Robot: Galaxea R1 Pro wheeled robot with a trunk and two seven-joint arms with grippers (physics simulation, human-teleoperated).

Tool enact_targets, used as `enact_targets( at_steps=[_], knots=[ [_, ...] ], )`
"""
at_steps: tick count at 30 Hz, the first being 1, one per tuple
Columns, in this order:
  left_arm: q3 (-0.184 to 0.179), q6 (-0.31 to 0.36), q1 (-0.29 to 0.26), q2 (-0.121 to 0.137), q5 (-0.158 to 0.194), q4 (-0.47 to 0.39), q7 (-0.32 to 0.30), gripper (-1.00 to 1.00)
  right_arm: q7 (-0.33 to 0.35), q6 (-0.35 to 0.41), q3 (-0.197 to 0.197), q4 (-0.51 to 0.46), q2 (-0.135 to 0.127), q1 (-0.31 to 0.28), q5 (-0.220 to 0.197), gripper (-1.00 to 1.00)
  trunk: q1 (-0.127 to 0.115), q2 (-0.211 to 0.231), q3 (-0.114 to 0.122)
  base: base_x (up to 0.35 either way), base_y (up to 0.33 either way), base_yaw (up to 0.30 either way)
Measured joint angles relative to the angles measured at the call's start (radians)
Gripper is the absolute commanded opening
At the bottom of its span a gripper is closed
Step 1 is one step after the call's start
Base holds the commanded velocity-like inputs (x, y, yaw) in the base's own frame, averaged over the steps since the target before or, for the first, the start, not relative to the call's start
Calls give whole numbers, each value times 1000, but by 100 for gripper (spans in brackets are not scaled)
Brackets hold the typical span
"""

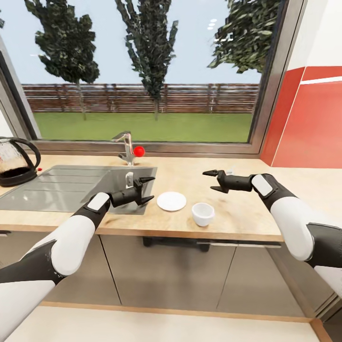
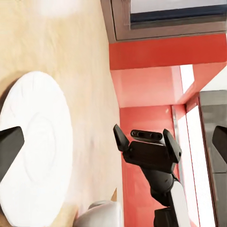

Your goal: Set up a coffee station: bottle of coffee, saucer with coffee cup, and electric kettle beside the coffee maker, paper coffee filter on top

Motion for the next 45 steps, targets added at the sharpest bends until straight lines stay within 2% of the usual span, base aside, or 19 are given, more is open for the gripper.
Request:
enact_targets(
  at_steps=[8,22,29,35,40,45],
  knots=[
    [0,0,0,0,0,0,0,100,0,0,1,2,5,0,1,100,0,0,0,77,-62,0],
    [0,0,0,1,0,1,1,100,0,0,2,4,58,0,0,100,0,0,0,7,-6,0],
    [0,0,1,4,-1,1,5,100,0,0,2,4,66,0,0,100,0,0,0,0,0,0],
    [0,0,1,18,-5,16,5,100,0,0,2,4,68,0,0,100,0,0,0,0,0,0],
    [1,0,1,20,-5,40,4,100,-1,-1,2,4,96,0,1,100,0,0,0,0,0,0],
    [2,1,1,21,-2,44,4,100,-1,-2,2,4,104,0,2,100,0,0,0,0,0,0]
  ],
)
